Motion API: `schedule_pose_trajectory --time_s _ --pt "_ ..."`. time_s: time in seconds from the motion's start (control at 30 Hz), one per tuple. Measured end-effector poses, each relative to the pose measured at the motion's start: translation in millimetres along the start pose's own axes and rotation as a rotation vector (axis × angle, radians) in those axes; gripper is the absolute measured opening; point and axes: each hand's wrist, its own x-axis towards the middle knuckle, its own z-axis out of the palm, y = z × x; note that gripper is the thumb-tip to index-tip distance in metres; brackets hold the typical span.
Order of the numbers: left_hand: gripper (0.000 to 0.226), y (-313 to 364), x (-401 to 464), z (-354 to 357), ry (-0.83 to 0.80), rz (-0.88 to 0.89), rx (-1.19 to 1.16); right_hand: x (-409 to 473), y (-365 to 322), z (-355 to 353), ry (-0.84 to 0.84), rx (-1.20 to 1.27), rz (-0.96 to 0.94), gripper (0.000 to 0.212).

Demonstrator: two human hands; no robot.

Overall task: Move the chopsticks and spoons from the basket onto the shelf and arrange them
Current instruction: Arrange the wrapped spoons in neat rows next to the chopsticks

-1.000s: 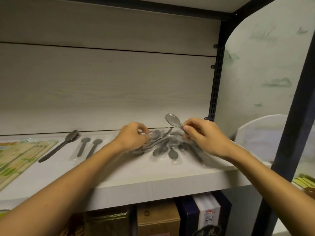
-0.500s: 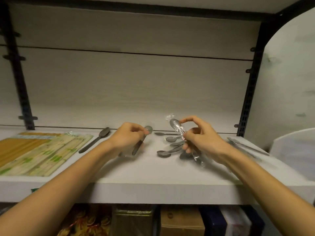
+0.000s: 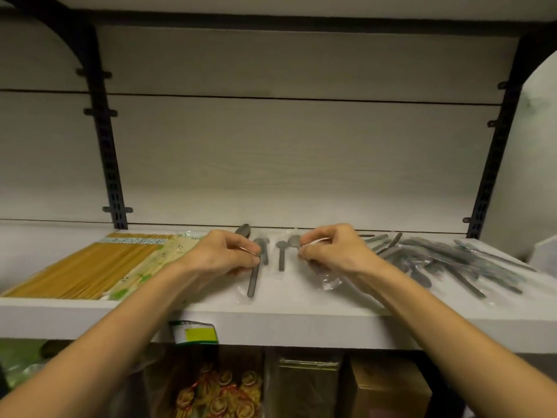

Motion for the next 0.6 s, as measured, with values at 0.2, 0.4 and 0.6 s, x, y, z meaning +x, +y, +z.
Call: schedule_pose_trajectory --time_s 0.2,0.4,0.6 --pt "0.022 -8.6 0.3 6.5 -0.056 0.002 -0.047 0.7 12.6 36.6 0.097 -0.155 0.003 0.011" --pt "0.015 -13.6 10.6 8.0 -0.057 0.187 0.345 -2.8 15.5 49.5 0.086 -0.481 -0.124 0.016" --pt "0.026 -12.3 16.5 -3.7 0.017 0.287 0.643 -5.2 17.8 38.6 0.102 -0.616 -0.199 0.021"
